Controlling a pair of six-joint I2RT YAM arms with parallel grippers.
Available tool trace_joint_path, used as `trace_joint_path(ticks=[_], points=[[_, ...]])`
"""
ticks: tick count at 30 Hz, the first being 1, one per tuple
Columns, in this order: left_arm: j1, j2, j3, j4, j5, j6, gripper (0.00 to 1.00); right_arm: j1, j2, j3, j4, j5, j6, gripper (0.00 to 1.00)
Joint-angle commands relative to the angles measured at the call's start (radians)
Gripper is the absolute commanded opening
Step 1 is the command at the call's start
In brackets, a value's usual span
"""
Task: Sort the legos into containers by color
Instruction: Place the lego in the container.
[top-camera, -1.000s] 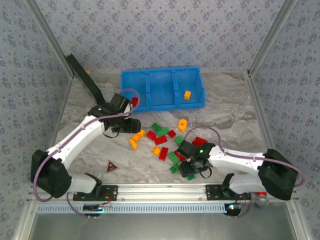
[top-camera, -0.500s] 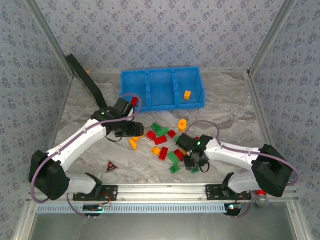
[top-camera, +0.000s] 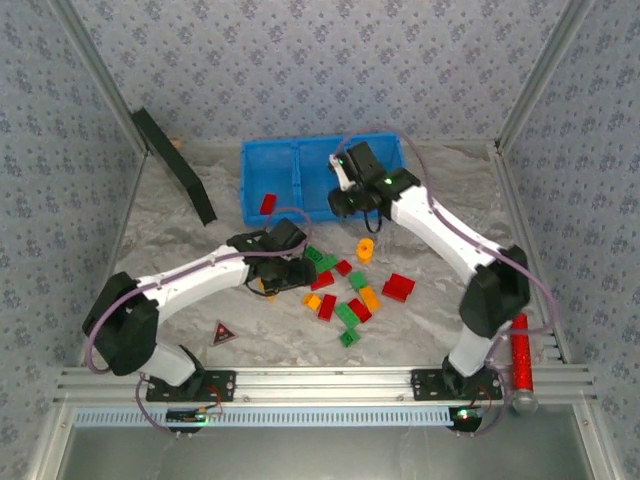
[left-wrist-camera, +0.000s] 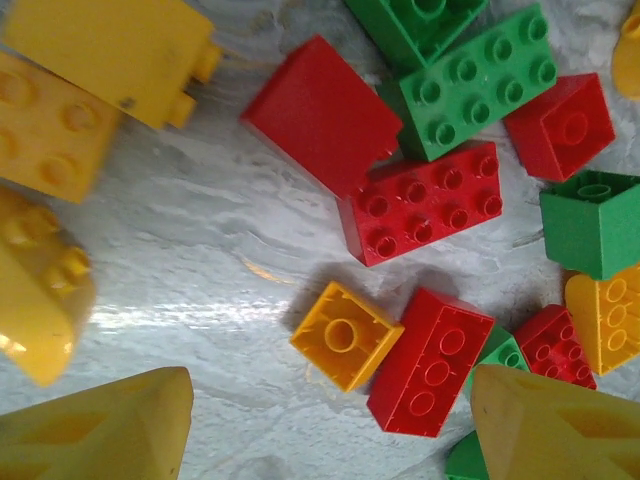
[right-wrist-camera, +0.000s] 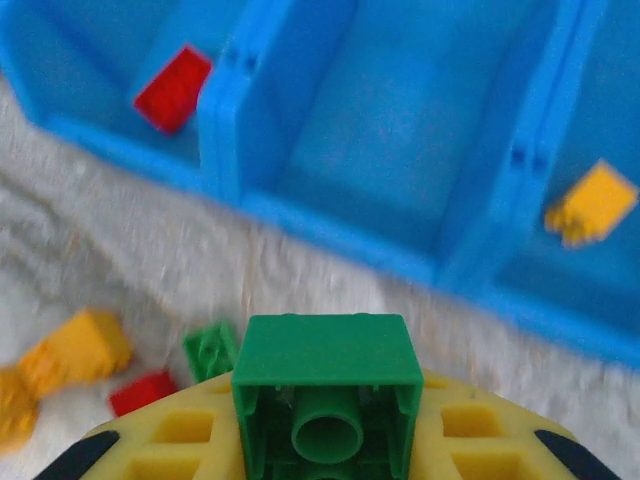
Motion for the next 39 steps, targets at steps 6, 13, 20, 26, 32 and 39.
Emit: trace_joint_path(ticks=[6, 13, 20, 26, 32, 39], points=[[-0.014, 0.037, -0.038, 0.094, -0.091, -0.203, 0.73, -0.065, 0.361, 0.369, 0.058, -0.036, -0.106, 0.20], [0.007, 0.087, -0.023, 0.128, -0.087, -0.302, 0.72, -0.113, 0.550, 0.548, 0.023, -0.060, -0.098, 0.20], [0.037, 0.134, 0.016, 0.120, -0.108, -0.352, 0.72, -0.128, 0.636, 0.613, 0.019, -0.072, -0.098, 0.22], [0.052, 0.164, 0.062, 0.107, -0.118, -0.356, 0.71, -0.128, 0.672, 0.619, 0.018, -0.076, -0.101, 0.31], [0.062, 0.201, 0.095, 0.087, -0.118, -0.360, 0.71, -0.124, 0.667, 0.598, 0.032, -0.089, -0.098, 0.45], [0.063, 0.260, 0.138, 0.039, -0.106, -0.367, 0.69, -0.116, 0.636, 0.587, 0.030, -0.112, -0.125, 0.60]])
